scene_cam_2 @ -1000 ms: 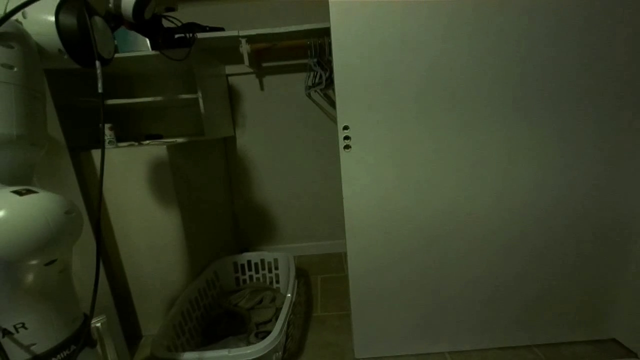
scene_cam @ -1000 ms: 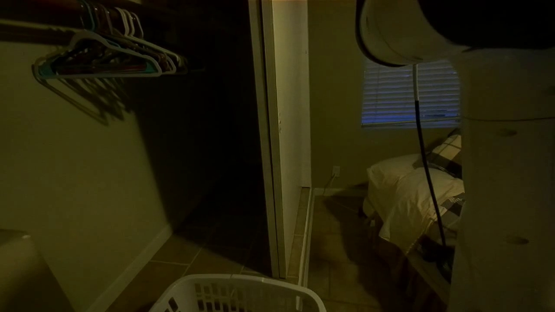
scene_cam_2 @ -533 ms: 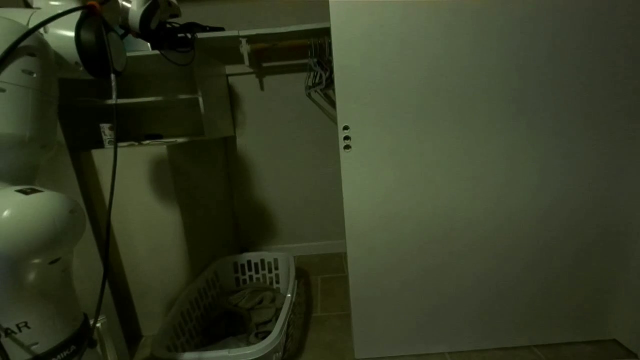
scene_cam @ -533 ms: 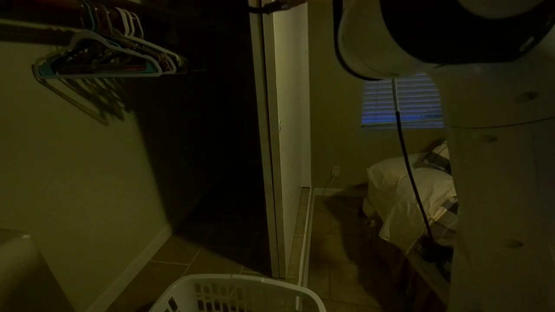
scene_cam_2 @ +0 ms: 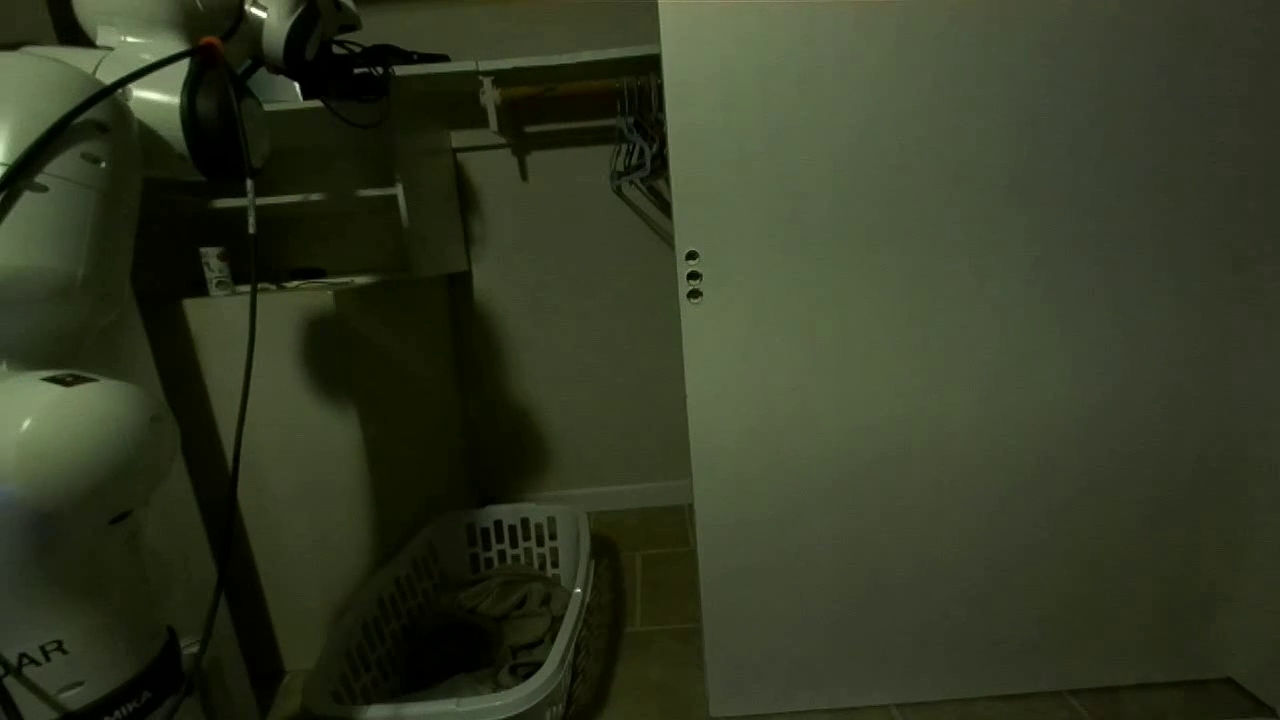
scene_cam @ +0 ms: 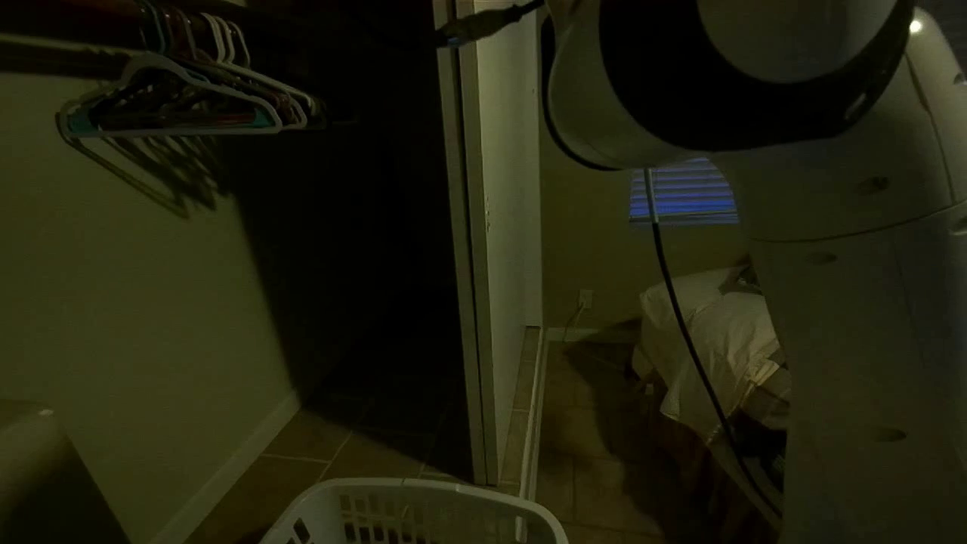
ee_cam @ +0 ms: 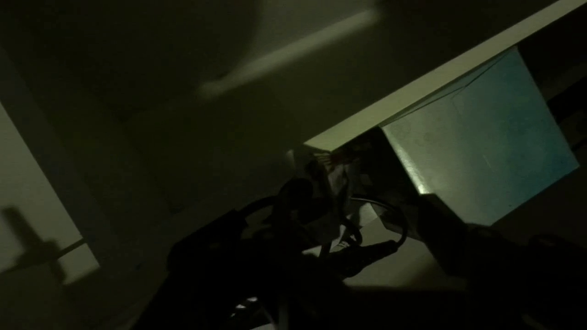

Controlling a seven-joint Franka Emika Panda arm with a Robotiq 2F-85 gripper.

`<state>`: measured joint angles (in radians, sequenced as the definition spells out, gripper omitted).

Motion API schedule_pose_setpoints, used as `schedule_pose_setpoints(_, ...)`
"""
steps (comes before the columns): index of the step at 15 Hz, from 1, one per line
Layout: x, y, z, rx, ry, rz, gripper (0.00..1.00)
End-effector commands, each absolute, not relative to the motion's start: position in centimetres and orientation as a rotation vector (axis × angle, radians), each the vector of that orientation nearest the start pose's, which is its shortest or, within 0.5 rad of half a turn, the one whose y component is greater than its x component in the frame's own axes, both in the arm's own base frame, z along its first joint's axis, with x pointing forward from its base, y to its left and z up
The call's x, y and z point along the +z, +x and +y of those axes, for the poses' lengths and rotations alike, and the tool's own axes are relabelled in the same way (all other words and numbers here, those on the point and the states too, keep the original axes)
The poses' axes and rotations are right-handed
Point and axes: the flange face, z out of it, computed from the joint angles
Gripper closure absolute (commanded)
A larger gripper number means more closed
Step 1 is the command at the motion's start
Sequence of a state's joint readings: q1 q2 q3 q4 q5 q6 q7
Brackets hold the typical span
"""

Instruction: Take the black object off of the first shelf and put it on the second shelf

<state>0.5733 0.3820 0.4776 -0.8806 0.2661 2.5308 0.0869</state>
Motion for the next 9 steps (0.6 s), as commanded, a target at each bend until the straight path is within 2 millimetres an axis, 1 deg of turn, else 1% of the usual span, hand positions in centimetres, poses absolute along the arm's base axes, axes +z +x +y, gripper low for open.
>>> schedule_pose_setpoints(1,86.43,41.94,50.42,-0.998,-1.759,-0.632,0.26)
schedule_pose_setpoints(2,86.47,41.95,50.43,-0.997,-1.758,-0.632,0.12)
schedule_pose_setpoints(3,86.46,42.03,50.43,-0.996,-1.757,-0.629,0.15)
schedule_pose_setpoints(4,86.47,42.09,50.40,-0.998,-1.758,-0.628,0.26)
schedule_pose_setpoints(5,86.44,42.18,50.40,-0.998,-1.760,-0.625,0.45)
schedule_pose_setpoints(6,86.42,42.23,50.41,-0.997,-1.760,-0.625,0.46)
schedule_pose_setpoints(7,86.40,42.26,50.42,-0.997,-1.760,-0.629,0.26)
schedule_pose_setpoints(8,86.37,42.31,50.42,-0.996,-1.762,-0.627,0.12)
schedule_pose_setpoints(9,86.30,42.36,50.44,-0.993,-1.763,-0.626,0.14)
